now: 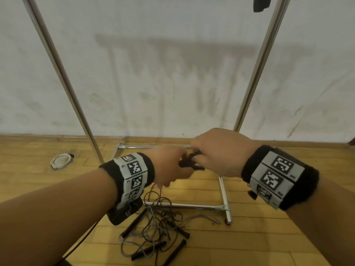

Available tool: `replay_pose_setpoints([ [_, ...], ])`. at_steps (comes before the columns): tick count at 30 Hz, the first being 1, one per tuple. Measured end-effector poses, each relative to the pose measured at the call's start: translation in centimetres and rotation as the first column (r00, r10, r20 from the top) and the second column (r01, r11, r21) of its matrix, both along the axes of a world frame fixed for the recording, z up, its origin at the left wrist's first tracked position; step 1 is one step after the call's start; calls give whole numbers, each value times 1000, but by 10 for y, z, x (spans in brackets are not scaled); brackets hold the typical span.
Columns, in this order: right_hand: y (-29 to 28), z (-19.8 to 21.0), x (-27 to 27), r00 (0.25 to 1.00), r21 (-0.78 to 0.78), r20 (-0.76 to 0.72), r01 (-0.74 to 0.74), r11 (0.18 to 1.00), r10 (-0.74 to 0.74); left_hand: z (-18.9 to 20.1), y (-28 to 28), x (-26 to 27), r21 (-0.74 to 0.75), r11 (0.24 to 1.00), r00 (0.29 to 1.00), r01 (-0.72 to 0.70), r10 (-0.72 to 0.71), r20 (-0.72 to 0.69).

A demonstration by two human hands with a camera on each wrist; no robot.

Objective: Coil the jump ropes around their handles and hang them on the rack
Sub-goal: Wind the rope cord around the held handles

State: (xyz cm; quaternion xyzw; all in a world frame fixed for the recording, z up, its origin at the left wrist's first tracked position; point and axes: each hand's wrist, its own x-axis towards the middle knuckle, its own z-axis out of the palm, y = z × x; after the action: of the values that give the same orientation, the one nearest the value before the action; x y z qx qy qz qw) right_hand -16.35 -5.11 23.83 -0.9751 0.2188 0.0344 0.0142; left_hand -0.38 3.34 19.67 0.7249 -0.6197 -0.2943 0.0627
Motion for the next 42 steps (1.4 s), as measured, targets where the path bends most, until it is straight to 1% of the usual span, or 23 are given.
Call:
replay_pose_setpoints([
  [1, 4, 0, 0, 999, 15, 44, 3, 1000, -4, 2, -3, 6, -49, 998, 999, -41, 39, -27],
  [3, 9, -1, -1, 987, 147, 143, 46, 988, -67, 6, -5, 17, -155, 978, 986, -139, 122, -116],
  [5, 10, -3, -2, 971, 323, 198, 68, 944, -138, 9, -6, 28, -202, 941, 927, -272, 200, -318],
  [6, 10, -5, -4, 967, 404, 199, 69, 912, -161, 9, -6, 33, -178, 931, 864, -318, 208, -459],
  [7, 9, -7, -5, 964, 491, 191, 68, 868, -183, 11, -5, 37, -139, 935, 786, -327, 187, -590],
  [9, 6, -13, -8, 962, 641, 146, 84, 763, -229, 13, 0, 42, -88, 961, 653, -264, 111, -749],
  [11, 2, -17, -12, 964, 712, 102, 101, 695, -246, 15, 3, 43, -94, 974, 582, -206, 44, -812],
  [13, -4, -18, -14, 967, 729, 83, 106, 676, -241, 17, 4, 40, -114, 975, 553, -188, 9, -833],
  [15, -11, -18, -16, 972, 718, 59, 116, 686, -226, 20, 5, 37, -166, 973, 610, -160, -34, -791],
  [17, -17, -17, -19, 979, 690, 22, 132, 712, -202, 23, 8, 33, -182, 980, 677, -80, -80, -731],
  [19, -19, -17, -20, 986, 599, -38, 152, 786, -162, 23, 12, 27, -127, 991, 759, 41, -114, -641],
  [21, -19, -18, -16, 983, 466, -124, 179, 867, -136, 20, 16, 13, -36, 980, 875, 197, -192, -445],
  [23, -15, -16, -7, 976, 292, -184, 165, 942, -114, 9, 14, -5, 30, 957, 953, 288, -283, -111],
  [25, -7, -9, 3, 979, 82, -182, 102, 991, -86, -3, 9, -17, 49, 962, 941, 267, -272, 204],
  [26, -3, -4, 7, 985, -9, -157, 67, 998, -68, -7, 6, -18, 49, 974, 933, 222, -227, 278],
  [28, 6, 2, 10, 996, -67, -76, 45, 997, -50, -10, -1, -9, 33, 995, 947, 93, -98, 305],
  [30, 15, 4, 10, 998, -11, -14, 62, 998, -62, -6, -8, 9, -19, 998, 982, -58, 61, 179],
  [32, 19, 3, 9, 994, 115, 48, 91, 989, -97, 1, -13, 27, -87, 977, 980, -193, 187, -74],
  [33, 19, 3, 7, 988, 183, 88, 106, 977, -124, 3, -14, 35, -111, 963, 951, -247, 218, -221],
  [35, 15, 0, 4, 973, 316, 147, 126, 940, -180, 4, -12, 46, -106, 944, 840, -312, 222, -495],
  [37, 10, -7, -1, 968, 417, 144, 129, 900, -206, 4, -8, 51, -74, 954, 716, -290, 165, -678],
  [39, 7, -17, -4, 974, 486, 111, 123, 866, -200, 6, -5, 54, -62, 969, 604, -240, 99, -791],
  [42, 1, -26, -6, 974, 501, 99, 126, 856, -201, 12, -1, 52, -90, 980, 530, -178, 18, -848],
])
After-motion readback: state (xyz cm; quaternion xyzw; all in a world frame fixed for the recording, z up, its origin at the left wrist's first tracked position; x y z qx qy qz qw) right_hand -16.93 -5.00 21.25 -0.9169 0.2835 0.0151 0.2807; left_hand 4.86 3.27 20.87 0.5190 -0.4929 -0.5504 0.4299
